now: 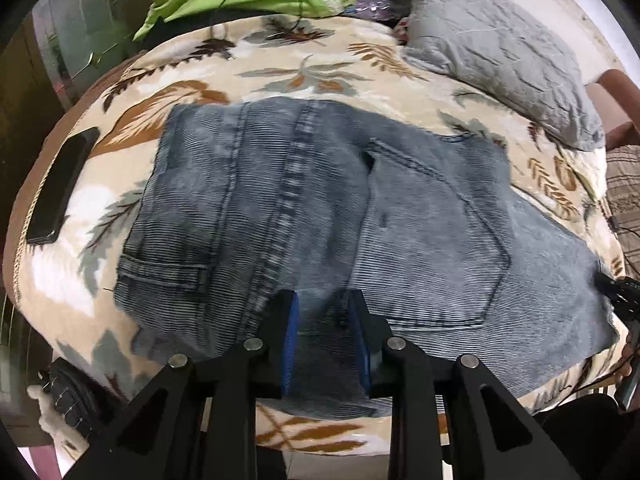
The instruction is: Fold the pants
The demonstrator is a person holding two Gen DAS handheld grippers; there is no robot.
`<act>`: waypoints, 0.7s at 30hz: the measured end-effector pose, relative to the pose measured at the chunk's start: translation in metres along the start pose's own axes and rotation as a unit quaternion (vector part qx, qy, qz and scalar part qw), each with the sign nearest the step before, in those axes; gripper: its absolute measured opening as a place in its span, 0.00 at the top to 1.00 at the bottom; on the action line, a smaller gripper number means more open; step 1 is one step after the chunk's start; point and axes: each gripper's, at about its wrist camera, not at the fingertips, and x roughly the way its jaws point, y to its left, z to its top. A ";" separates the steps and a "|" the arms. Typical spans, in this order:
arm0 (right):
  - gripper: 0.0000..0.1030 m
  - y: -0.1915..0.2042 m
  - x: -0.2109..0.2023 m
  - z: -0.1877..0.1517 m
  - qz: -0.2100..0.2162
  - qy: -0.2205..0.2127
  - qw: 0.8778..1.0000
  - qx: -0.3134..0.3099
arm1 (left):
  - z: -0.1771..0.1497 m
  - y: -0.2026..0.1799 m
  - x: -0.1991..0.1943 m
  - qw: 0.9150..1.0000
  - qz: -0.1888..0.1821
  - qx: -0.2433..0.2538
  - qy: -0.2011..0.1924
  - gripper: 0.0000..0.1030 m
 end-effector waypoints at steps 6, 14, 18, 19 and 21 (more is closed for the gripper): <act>0.85 -0.040 -0.024 0.014 -0.016 -0.047 0.997 0.064 | 0.002 0.010 -0.003 0.999 -0.012 -0.026 0.021 0.74; 0.84 0.014 -0.027 0.001 0.055 -0.050 0.997 -0.022 | 0.016 -0.001 -0.034 0.999 -0.012 -0.030 -0.029 0.67; 0.84 0.067 -0.004 -0.012 0.088 -0.013 0.993 -0.078 | 0.023 0.009 -0.027 0.998 0.004 -0.048 -0.027 0.66; 0.84 0.078 0.003 -0.015 0.092 -0.003 0.992 -0.089 | 0.023 0.014 -0.023 0.998 0.012 -0.054 -0.025 0.66; 0.84 0.103 0.013 -0.025 0.094 0.018 0.988 -0.120 | 0.021 0.025 -0.014 0.998 0.022 -0.064 -0.014 0.66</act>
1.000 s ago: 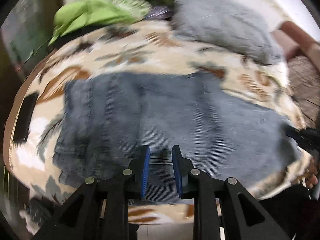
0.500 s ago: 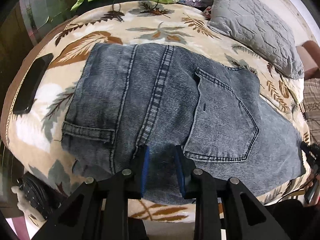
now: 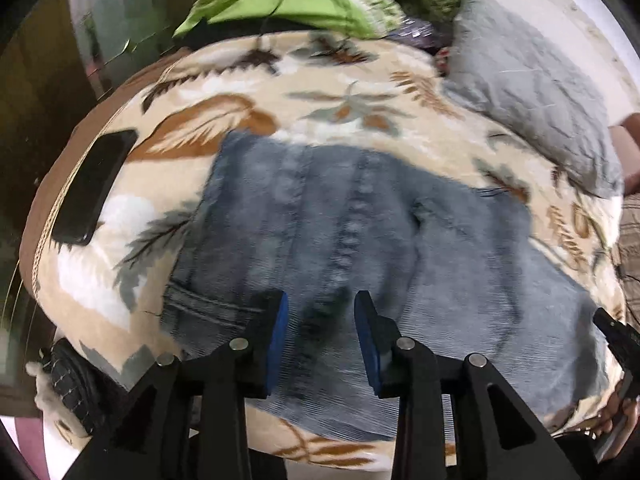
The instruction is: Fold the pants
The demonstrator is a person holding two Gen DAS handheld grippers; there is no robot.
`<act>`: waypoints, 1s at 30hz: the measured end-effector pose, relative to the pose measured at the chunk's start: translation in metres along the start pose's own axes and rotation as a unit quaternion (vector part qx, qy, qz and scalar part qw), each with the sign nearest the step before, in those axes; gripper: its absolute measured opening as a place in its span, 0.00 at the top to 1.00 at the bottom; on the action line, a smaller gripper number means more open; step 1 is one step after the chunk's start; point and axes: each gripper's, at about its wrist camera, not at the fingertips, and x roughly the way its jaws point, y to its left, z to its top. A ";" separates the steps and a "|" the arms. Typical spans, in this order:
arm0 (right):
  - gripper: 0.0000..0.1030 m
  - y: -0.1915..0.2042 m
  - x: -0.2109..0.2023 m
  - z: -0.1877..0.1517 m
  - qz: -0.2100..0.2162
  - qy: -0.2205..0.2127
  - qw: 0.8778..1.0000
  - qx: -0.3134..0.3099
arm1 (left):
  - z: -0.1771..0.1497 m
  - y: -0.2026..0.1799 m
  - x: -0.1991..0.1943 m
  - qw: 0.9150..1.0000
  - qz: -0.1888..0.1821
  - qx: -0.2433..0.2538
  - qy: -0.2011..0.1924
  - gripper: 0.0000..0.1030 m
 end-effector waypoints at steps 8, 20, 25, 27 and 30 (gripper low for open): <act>0.84 0.070 0.046 -0.020 0.041 0.062 0.995 -0.074 | -0.016 0.015 0.009 1.000 -0.020 0.003 0.016 0.67; 0.84 0.170 0.075 -0.096 0.140 0.149 0.954 -0.220 | -0.046 0.016 0.000 0.999 -0.010 0.035 0.018 0.69; 0.84 0.176 0.081 -0.120 0.112 0.167 0.948 -0.247 | -0.047 0.014 -0.008 0.999 -0.006 0.021 0.024 0.69; 0.84 0.171 0.078 -0.121 0.119 0.173 0.949 -0.237 | -0.048 0.007 -0.017 1.000 -0.009 0.026 0.015 0.69; 0.83 0.156 0.066 -0.113 0.126 0.164 0.953 -0.220 | -0.049 -0.014 -0.027 0.999 -0.010 0.043 0.001 0.64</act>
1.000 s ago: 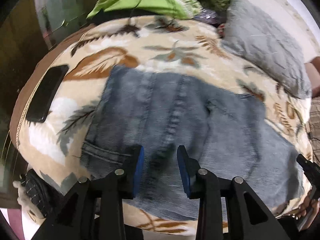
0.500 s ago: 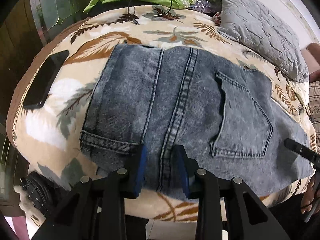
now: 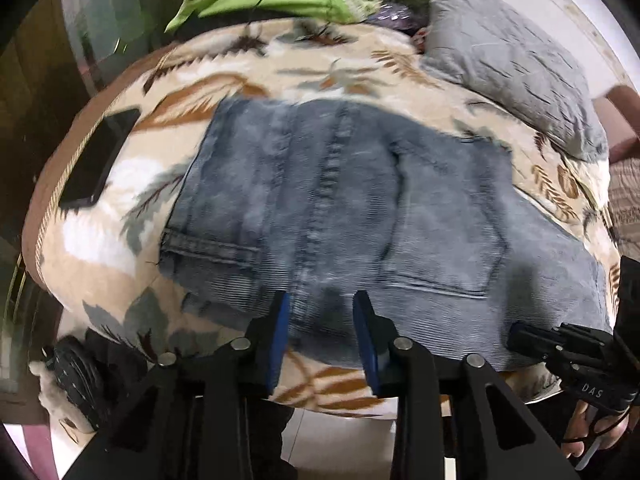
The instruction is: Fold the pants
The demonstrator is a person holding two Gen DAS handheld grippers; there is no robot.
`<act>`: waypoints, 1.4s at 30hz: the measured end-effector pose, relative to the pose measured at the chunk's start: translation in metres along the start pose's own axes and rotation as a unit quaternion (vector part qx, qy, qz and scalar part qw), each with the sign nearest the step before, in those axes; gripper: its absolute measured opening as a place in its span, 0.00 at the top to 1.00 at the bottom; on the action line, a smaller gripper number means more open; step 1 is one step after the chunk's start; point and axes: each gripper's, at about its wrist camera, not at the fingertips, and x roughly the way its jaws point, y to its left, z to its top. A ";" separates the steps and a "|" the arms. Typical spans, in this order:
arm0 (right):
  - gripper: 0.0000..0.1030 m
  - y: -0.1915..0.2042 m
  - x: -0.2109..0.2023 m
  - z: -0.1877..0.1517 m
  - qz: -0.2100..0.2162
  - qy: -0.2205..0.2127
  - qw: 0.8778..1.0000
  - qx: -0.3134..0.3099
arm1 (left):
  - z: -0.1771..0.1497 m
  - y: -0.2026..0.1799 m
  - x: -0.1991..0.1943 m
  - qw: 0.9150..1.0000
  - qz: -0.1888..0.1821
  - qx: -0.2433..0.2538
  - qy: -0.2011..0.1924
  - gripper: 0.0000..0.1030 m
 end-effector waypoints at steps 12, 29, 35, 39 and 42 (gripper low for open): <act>0.83 -0.062 -0.125 -0.031 -0.071 -0.181 0.978 0.073 | 0.007 -0.130 -0.039 0.983 0.011 0.147 -0.112 0.31; 0.39 -0.121 -0.208 -0.106 -0.082 -0.297 0.928 0.210 | 0.000 -0.217 -0.053 0.966 0.013 0.207 -0.153 0.19; 0.39 -0.153 -0.227 -0.137 -0.045 -0.328 0.895 0.298 | -0.009 -0.242 -0.048 0.963 0.009 0.232 -0.139 0.19; 0.39 -0.176 -0.239 -0.157 -0.060 -0.342 0.871 0.348 | -0.019 -0.260 -0.035 0.962 -0.007 0.251 -0.107 0.19; 0.39 -0.195 -0.248 -0.178 -0.051 -0.353 0.846 0.395 | -0.030 -0.271 -0.019 0.961 -0.013 0.267 -0.077 0.19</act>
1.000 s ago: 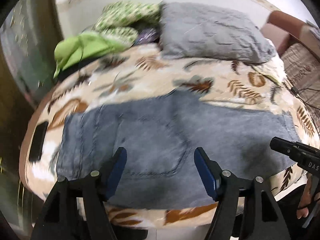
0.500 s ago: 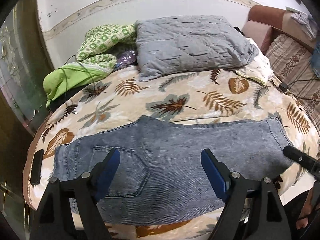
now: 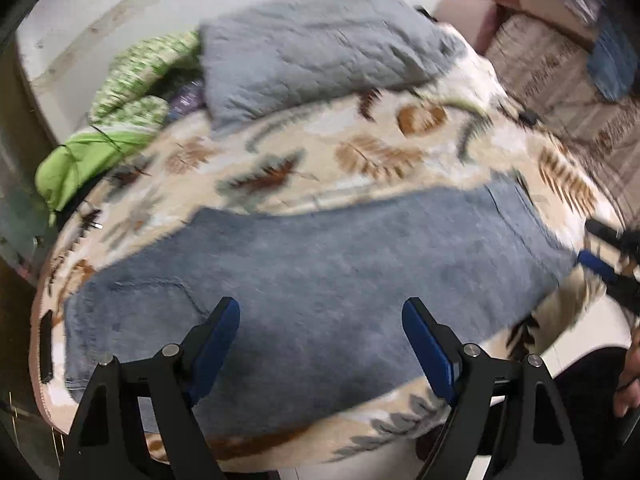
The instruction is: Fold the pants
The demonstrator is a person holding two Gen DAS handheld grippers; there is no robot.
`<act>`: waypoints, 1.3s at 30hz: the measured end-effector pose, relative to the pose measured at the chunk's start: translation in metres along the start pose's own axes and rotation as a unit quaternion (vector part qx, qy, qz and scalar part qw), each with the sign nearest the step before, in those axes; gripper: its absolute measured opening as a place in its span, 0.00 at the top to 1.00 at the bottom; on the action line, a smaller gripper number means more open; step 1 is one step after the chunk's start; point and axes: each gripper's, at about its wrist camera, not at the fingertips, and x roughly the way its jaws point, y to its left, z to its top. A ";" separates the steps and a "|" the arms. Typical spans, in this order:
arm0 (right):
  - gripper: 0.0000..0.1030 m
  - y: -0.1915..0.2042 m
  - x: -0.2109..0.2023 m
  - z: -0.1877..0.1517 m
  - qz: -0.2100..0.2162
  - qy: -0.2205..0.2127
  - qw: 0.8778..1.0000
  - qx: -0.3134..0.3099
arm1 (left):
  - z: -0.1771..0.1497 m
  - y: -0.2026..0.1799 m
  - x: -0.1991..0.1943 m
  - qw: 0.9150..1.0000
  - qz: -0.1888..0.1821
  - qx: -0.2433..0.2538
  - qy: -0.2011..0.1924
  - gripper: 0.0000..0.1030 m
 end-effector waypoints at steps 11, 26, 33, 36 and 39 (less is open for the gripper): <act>0.39 -0.053 -0.005 0.008 0.008 0.018 0.993 0.117 | -0.025 -0.007 0.077 0.994 0.002 -0.013 0.112 0.19; 0.39 -0.038 0.026 -0.009 -0.025 0.067 0.994 0.086 | 0.005 -0.013 0.065 0.997 -0.036 -0.024 0.064 0.19; 0.39 -0.042 0.032 -0.010 -0.020 0.073 0.992 0.098 | 0.007 -0.033 0.104 0.997 -0.035 -0.009 0.075 0.13; 0.39 -0.046 0.033 -0.009 -0.014 0.069 0.991 0.110 | 0.010 -0.027 0.104 0.994 -0.040 -0.020 0.097 0.09; 0.37 -0.047 0.036 -0.008 -0.009 0.067 0.991 0.116 | 0.022 -0.028 0.091 0.995 -0.048 -0.023 0.079 0.09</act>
